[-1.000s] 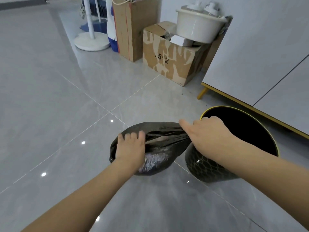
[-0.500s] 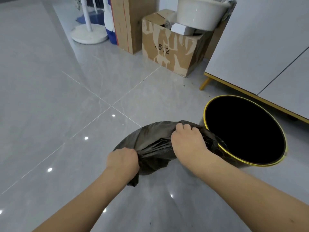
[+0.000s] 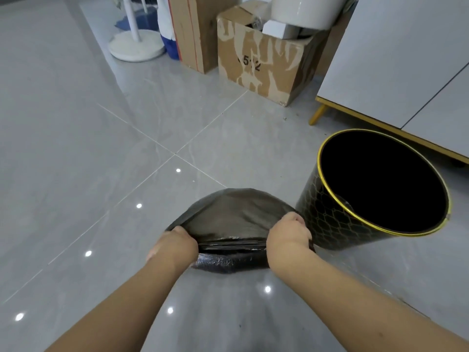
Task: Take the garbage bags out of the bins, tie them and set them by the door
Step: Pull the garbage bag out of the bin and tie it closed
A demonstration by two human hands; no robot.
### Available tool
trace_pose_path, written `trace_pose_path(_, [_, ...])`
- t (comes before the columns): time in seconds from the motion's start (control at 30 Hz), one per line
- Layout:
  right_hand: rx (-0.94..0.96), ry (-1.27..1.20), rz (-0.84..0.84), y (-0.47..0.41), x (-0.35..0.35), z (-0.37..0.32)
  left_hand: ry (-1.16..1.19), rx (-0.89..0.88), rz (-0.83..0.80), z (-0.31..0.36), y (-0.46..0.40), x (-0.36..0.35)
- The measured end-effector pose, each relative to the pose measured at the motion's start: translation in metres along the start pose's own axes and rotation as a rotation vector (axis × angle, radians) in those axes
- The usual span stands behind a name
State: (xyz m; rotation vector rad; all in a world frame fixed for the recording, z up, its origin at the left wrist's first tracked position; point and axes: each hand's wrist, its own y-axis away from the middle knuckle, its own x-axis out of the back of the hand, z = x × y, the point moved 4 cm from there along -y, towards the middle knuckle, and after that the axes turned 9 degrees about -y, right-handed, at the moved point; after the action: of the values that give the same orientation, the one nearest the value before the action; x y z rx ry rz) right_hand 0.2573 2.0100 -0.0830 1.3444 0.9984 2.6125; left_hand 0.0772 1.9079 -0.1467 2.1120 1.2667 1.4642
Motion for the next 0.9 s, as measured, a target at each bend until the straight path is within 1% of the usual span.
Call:
trace_pose_path(0.03, [0.016,0.031,-0.051,-0.005,0.003,-0.001,0.032,-0.093,-0.005,-0.001,-0.002,0.007])
trace_pose_path(0.07, [0.046,0.028,-0.078,-0.01,0.011,-0.002,0.118,-0.097,-0.022,-0.005,-0.002,0.017])
trace_pose_path(0.1, [0.08,0.01,-0.052,-0.014,0.027,0.0,0.185,-0.054,0.025,-0.015,-0.003,0.034])
trace_pose_path(0.17, [0.125,-0.081,0.129,-0.016,0.068,0.011,0.318,0.002,0.219,-0.033,-0.003,0.075])
trace_pose_path(0.23, [0.134,-0.237,0.378,-0.011,0.105,0.028,0.419,0.057,0.43,-0.051,0.005,0.107])
trace_pose_path(0.27, [0.123,-0.287,0.507,-0.009,0.116,0.038,0.472,0.092,0.52,-0.058,0.007,0.119])
trace_pose_path(0.3, [0.11,-0.306,0.598,-0.009,0.119,0.046,0.507,0.115,0.576,-0.063,0.009,0.124])
trace_pose_path(0.33, [0.094,-0.299,0.633,-0.01,0.115,0.051,0.521,0.118,0.601,-0.064,0.012,0.124])
trace_pose_path(0.37, [0.069,-0.28,0.616,-0.011,0.105,0.054,0.546,0.112,0.605,-0.061,0.015,0.119])
trace_pose_path(0.4, [0.045,-0.277,0.568,-0.013,0.091,0.054,0.57,0.105,0.589,-0.056,0.016,0.108])
trace_pose_path(0.5, [-0.028,-0.297,0.364,-0.018,0.038,0.044,0.576,0.091,0.436,-0.035,0.014,0.063])
trace_pose_path(0.57, [-0.097,-0.364,0.185,-0.021,0.009,0.038,0.501,0.095,0.368,-0.024,0.011,0.033])
trace_pose_path(0.63, [-0.14,-0.484,-0.004,-0.024,-0.017,0.034,0.422,0.125,0.281,-0.016,0.008,0.007])
trace_pose_path(0.7, [-0.102,-0.579,-0.186,-0.022,-0.034,0.033,0.422,0.161,0.134,-0.014,0.004,-0.012])
trace_pose_path(0.77, [-0.003,-0.669,-0.297,-0.025,-0.045,0.03,0.45,0.202,-0.085,-0.018,-0.002,-0.024])
trace_pose_path(0.8, [0.045,-0.694,-0.379,-0.024,-0.049,0.025,0.436,0.203,-0.179,-0.021,-0.005,-0.027])
trace_pose_path(0.87, [0.043,-0.801,-0.507,-0.022,-0.051,0.021,0.448,0.187,-0.304,-0.022,-0.009,-0.03])
trace_pose_path(0.9, [0.02,-0.925,-0.572,-0.019,-0.053,0.021,0.512,0.184,-0.353,-0.021,-0.008,-0.03])
